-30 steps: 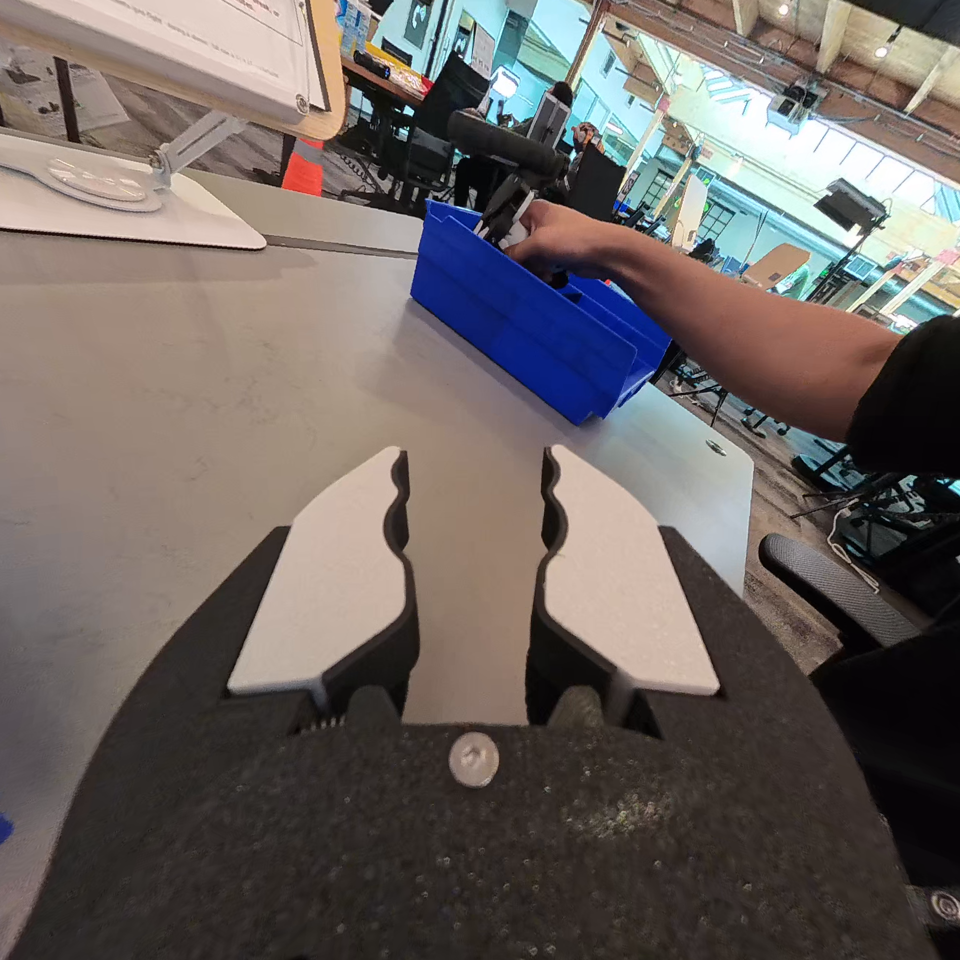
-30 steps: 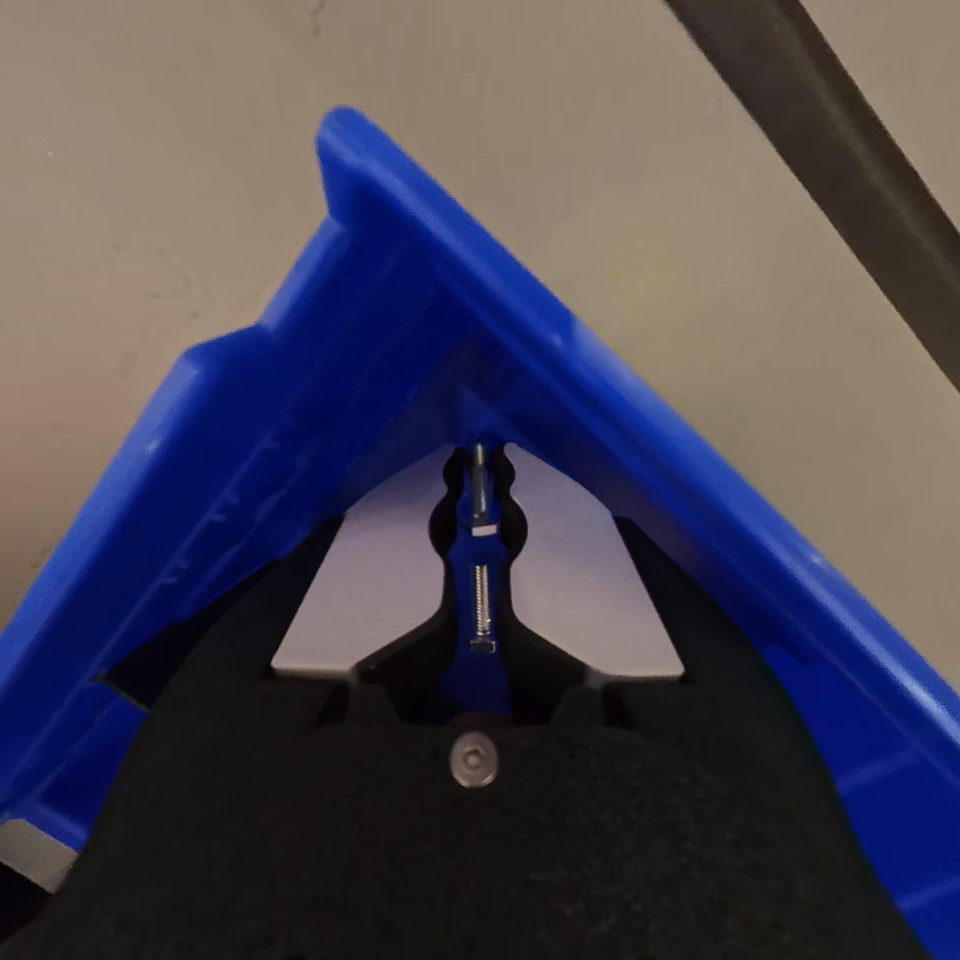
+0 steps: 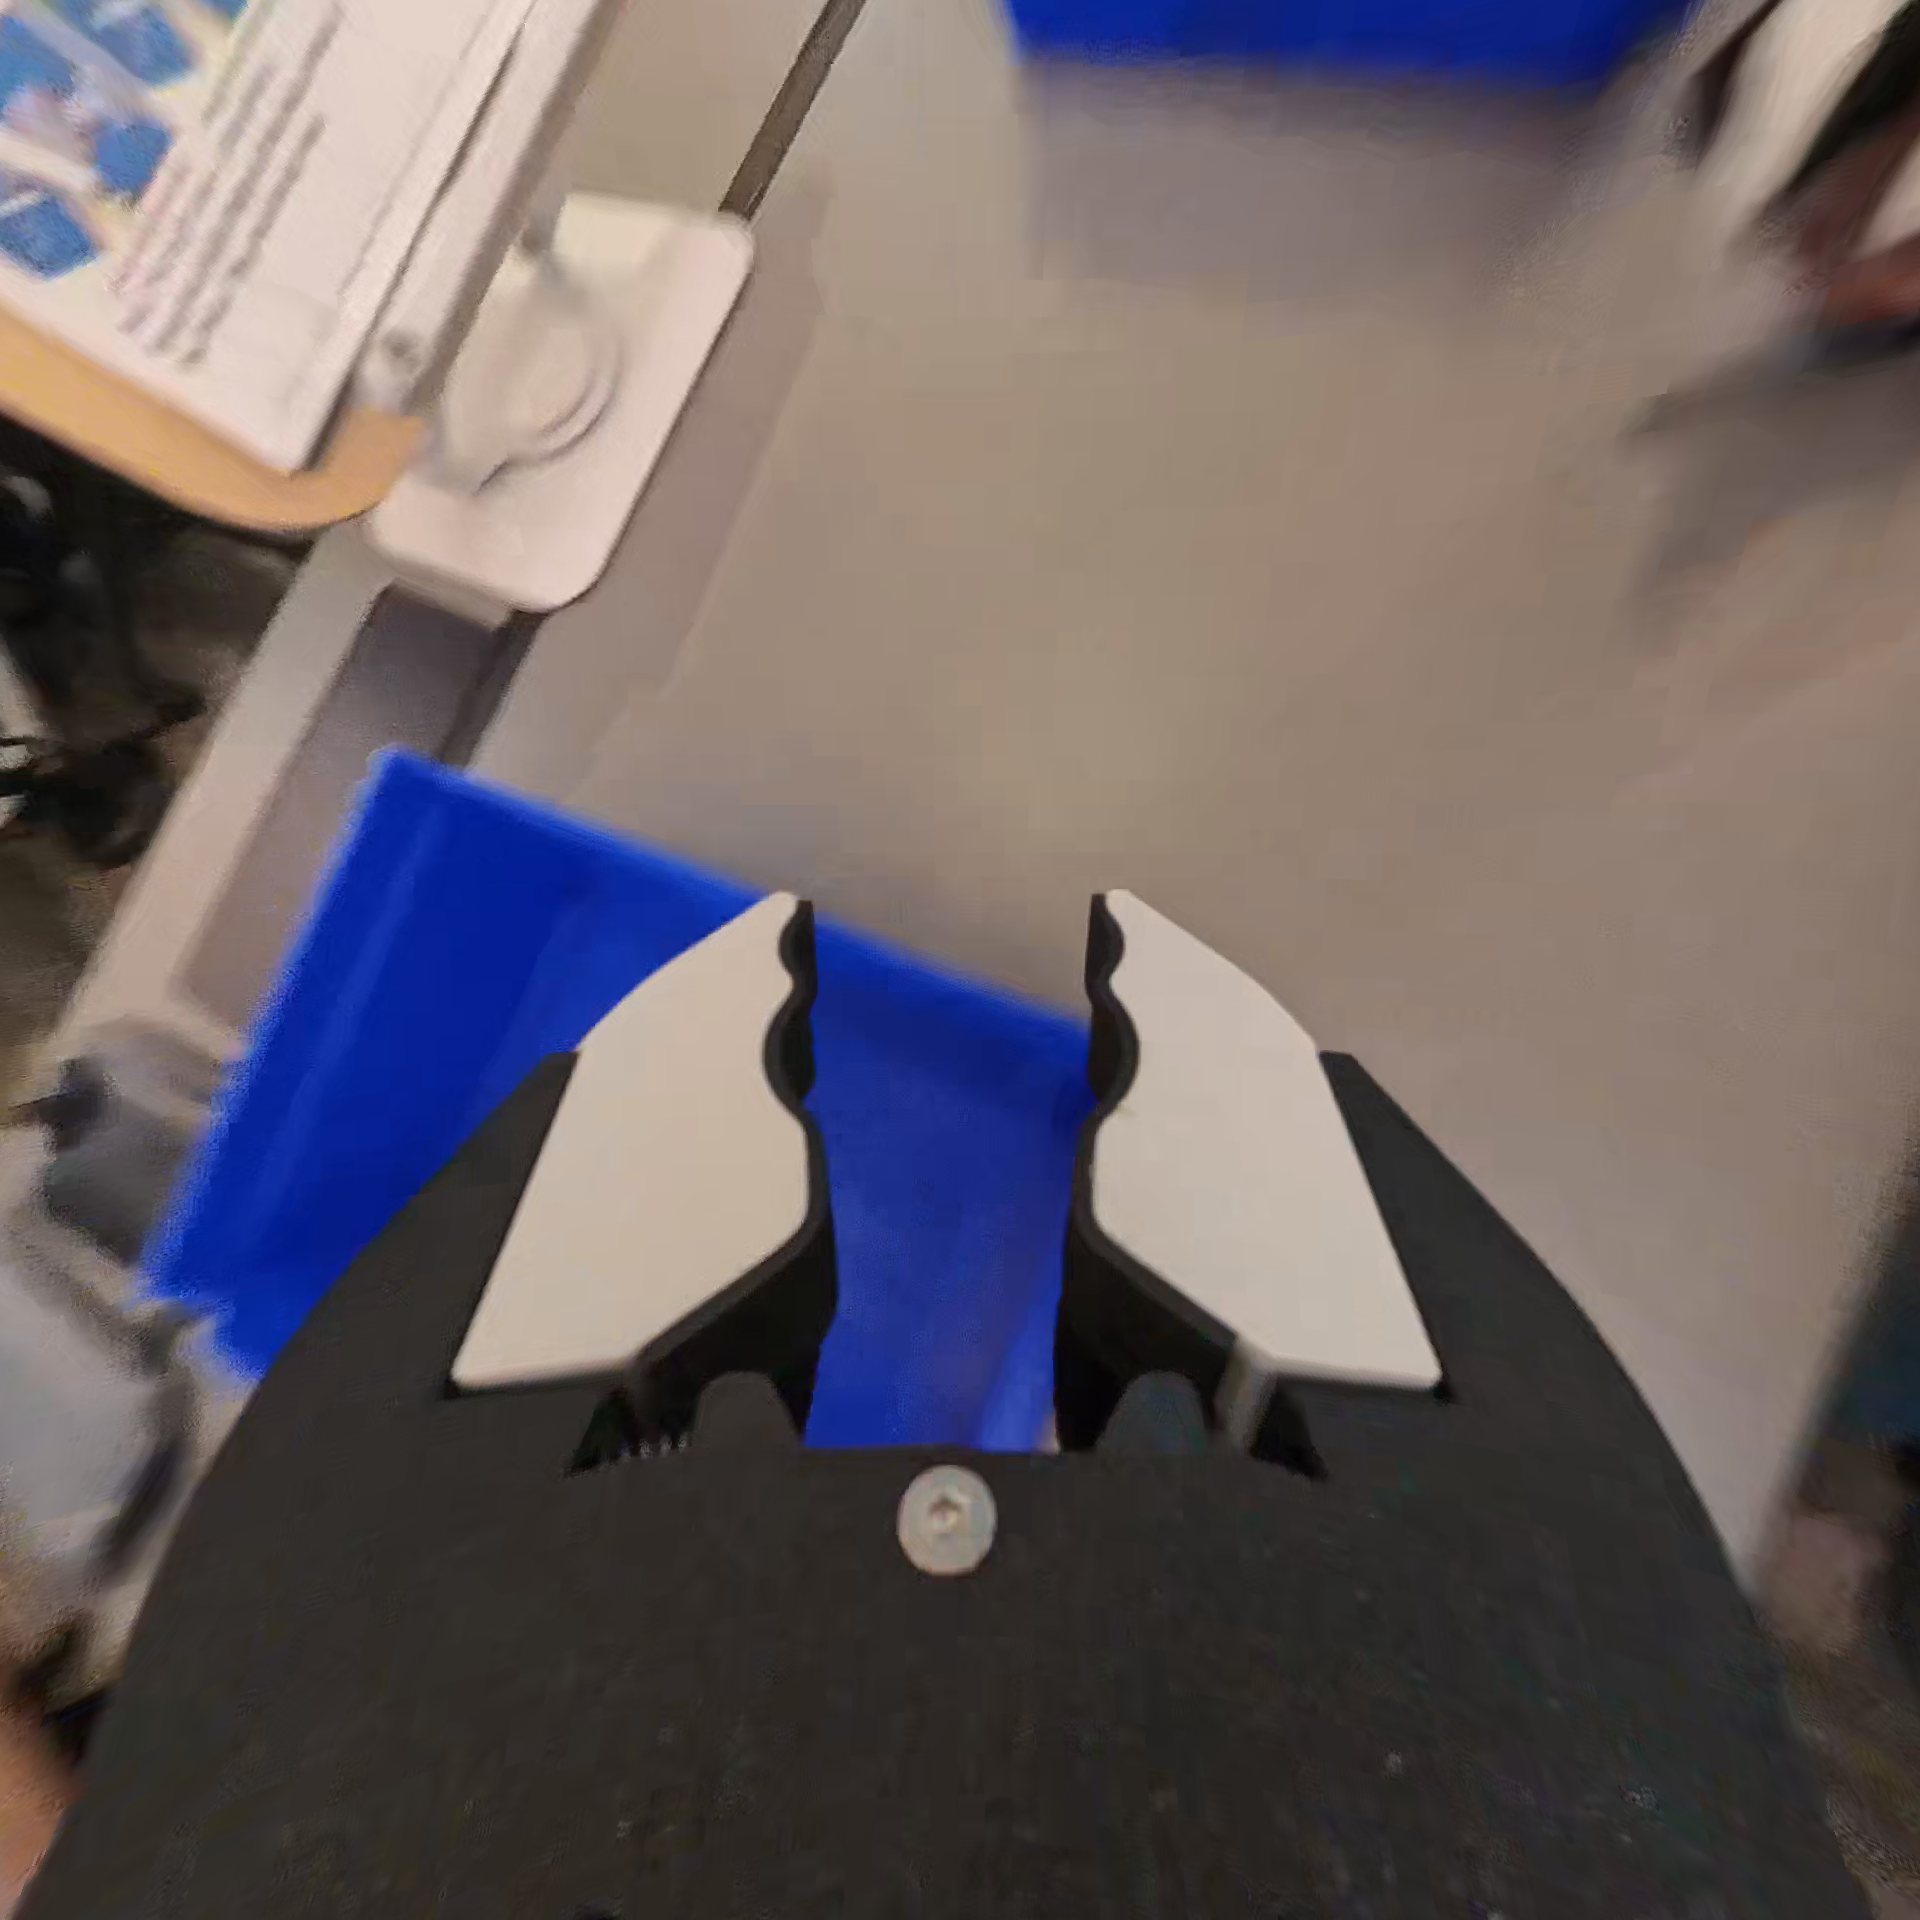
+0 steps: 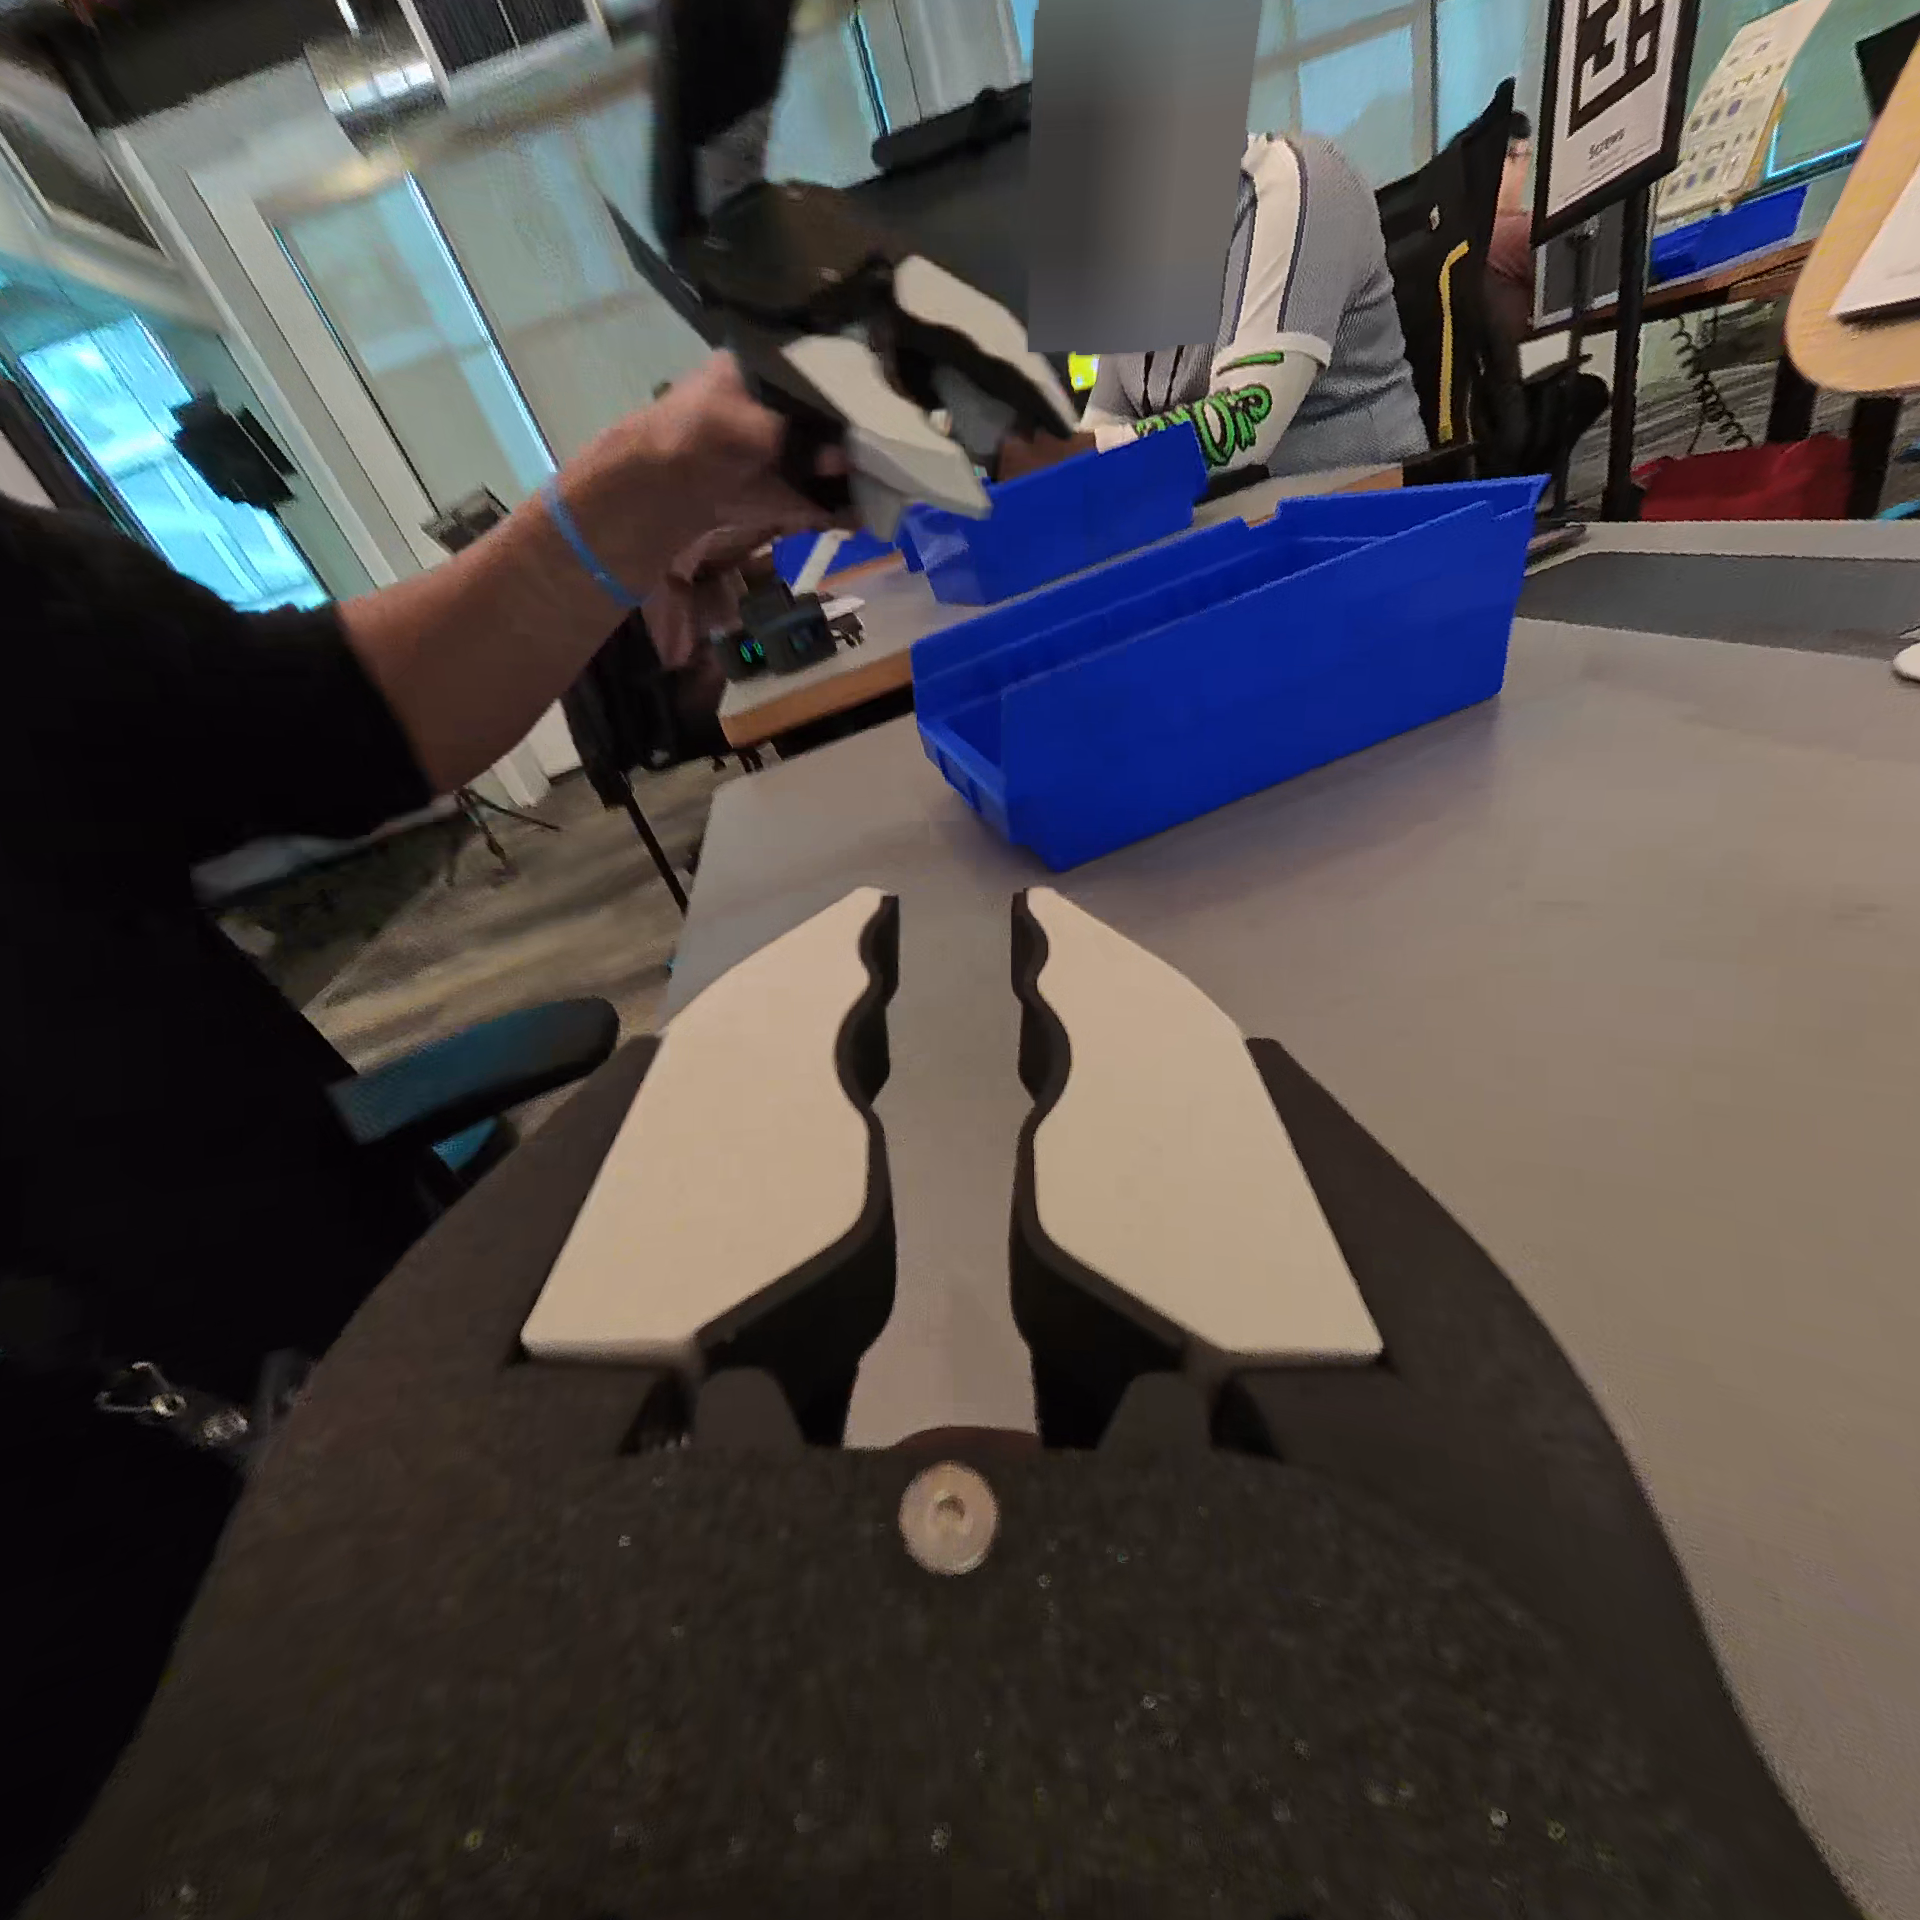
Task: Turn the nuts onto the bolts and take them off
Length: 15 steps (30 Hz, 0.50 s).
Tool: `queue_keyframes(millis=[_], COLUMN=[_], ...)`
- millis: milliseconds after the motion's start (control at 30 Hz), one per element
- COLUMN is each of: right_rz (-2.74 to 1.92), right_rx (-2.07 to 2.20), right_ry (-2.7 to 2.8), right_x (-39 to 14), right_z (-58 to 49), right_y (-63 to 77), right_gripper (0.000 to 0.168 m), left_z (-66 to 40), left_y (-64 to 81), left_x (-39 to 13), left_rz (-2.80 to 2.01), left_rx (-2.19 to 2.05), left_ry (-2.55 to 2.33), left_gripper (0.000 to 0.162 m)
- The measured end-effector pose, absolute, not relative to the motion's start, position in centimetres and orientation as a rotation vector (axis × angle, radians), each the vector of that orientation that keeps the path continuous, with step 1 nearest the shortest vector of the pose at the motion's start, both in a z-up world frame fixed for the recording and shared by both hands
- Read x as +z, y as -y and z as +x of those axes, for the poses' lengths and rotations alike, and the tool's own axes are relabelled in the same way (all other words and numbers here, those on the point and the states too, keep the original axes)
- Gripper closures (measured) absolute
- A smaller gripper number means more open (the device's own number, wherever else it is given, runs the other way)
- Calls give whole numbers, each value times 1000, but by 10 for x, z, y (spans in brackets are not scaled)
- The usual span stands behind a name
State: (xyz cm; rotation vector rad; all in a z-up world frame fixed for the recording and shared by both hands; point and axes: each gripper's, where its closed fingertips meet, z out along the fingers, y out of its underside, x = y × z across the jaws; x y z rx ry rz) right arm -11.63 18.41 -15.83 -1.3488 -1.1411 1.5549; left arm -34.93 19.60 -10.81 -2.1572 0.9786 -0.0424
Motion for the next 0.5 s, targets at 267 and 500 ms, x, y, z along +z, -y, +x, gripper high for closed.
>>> queue_keyframes(millis=[267, 500], right_rz=[-1375, -1384], right_rx=[1496, 1450], right_ry=[1106, 1067], right_x=[-156, -153], right_z=[-106, -101], right_y=[-202, -212], right_gripper=[148, 148], left_z=[-482, -500], left_y=[-294, -311], left_x=[-204, -254], left_rz=[-2229, -2314], left_rx=[483, 361], left_ry=[-1476, -1607], left_gripper=[113, 108])
